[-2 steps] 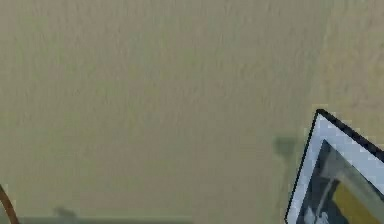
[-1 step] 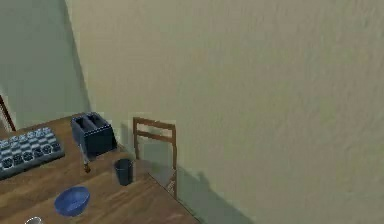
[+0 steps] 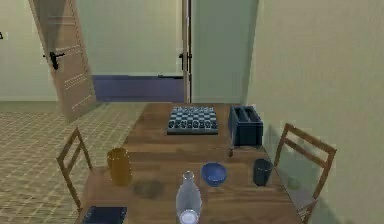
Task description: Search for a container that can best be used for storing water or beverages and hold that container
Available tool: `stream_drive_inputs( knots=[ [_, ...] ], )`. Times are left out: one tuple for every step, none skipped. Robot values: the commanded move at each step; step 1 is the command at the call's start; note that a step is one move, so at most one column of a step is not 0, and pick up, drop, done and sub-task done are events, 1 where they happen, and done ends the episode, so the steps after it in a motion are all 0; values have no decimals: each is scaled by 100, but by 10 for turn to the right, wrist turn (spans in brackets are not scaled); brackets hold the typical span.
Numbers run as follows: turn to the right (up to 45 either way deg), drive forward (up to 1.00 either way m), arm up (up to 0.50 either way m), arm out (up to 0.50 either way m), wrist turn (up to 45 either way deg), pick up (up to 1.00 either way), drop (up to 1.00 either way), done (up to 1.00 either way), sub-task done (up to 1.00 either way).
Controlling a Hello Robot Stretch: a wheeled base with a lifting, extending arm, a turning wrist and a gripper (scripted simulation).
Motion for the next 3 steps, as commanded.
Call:
stream_drive_inputs(
  knots=[
    [-450, 0, 0, 0, 0, 0, 0, 0, 0],
    [-390, 0, 0, 0, 0, 0, 0, 0, 0],
    [0, 0, 50, 0, 0, 0, 0, 0, 0]
  ],
)
